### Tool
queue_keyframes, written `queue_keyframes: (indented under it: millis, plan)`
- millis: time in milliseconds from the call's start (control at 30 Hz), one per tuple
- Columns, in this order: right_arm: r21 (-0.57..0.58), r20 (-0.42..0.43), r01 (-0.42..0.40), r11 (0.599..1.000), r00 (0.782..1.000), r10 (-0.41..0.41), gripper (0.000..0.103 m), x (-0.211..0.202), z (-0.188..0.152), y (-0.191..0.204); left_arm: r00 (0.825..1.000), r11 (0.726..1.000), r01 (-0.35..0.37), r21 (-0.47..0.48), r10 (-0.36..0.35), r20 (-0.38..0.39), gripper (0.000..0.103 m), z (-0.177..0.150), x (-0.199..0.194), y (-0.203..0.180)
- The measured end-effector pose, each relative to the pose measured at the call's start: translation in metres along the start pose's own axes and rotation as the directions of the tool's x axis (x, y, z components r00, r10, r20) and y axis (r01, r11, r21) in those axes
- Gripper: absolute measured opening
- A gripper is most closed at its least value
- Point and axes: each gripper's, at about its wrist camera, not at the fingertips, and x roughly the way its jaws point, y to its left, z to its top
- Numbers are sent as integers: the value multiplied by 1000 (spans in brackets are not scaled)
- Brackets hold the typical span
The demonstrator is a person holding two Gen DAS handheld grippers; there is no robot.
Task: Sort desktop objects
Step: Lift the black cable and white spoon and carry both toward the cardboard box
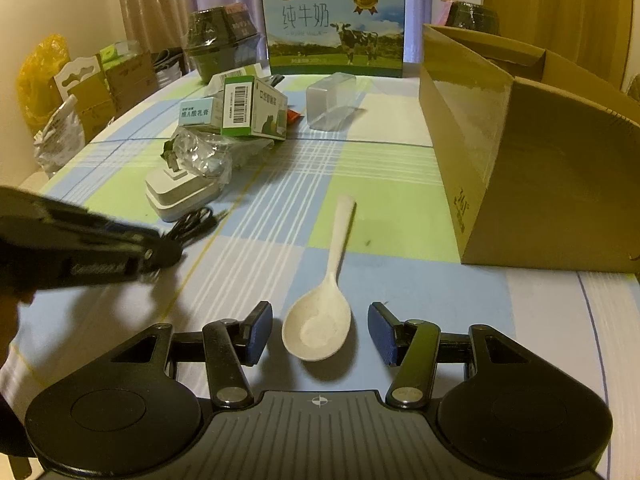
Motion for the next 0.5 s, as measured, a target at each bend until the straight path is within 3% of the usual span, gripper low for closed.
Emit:
queue_keyframes:
  millis: [200,233,267,300,500]
  plan:
    - [10,6,16,1000,1000,-16,48,-1,-2,0,1000,1000,-2,4,2,0,17,-15,-12,-10]
    - [10,6,16,1000,1000,-16,47,-1,-2,0,1000,1000,-9,10,9,3,21,-15,-12,-10]
    - [10,6,15,1000,1000,-15,47,-1,-2,0,1000,1000,-20,13,20,5,33,-15,-12,-11]
    - [10,6,15,1000,1000,-15,46,-1,-2,0,1000,1000,-27,14,27,9,38,-14,-11,-10]
    - [24,11,16,1000,1000,-16,45,0,-1,-2,1000,999,-14,43,14,8,37,-7,-3,-9]
